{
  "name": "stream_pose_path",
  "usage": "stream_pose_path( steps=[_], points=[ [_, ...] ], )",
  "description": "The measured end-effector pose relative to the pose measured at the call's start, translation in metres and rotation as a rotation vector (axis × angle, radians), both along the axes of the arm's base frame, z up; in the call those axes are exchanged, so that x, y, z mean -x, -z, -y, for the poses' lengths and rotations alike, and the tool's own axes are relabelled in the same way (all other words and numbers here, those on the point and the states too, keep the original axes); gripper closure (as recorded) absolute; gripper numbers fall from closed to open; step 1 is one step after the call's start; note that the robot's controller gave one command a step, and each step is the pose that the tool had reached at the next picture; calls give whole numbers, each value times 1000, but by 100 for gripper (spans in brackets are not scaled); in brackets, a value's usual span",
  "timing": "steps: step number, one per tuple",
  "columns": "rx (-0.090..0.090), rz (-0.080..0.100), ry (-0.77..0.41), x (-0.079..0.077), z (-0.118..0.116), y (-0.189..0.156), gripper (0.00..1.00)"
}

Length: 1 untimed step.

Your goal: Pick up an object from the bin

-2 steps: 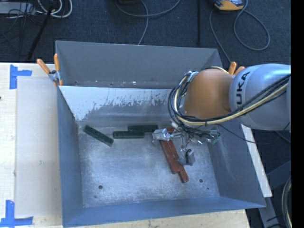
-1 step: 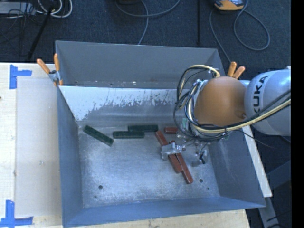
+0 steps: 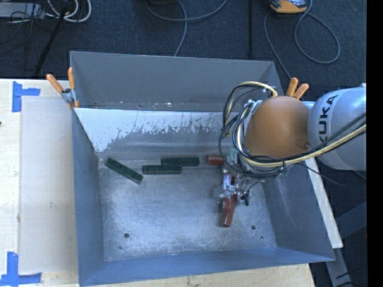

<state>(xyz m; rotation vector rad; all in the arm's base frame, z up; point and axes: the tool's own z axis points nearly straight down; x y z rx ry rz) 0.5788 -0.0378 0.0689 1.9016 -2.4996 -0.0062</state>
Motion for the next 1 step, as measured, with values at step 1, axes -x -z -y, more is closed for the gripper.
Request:
stream_pose_path(
  steps=[1],
  points=[
    [3,11,32,-6,27,-157,100]
  ],
)
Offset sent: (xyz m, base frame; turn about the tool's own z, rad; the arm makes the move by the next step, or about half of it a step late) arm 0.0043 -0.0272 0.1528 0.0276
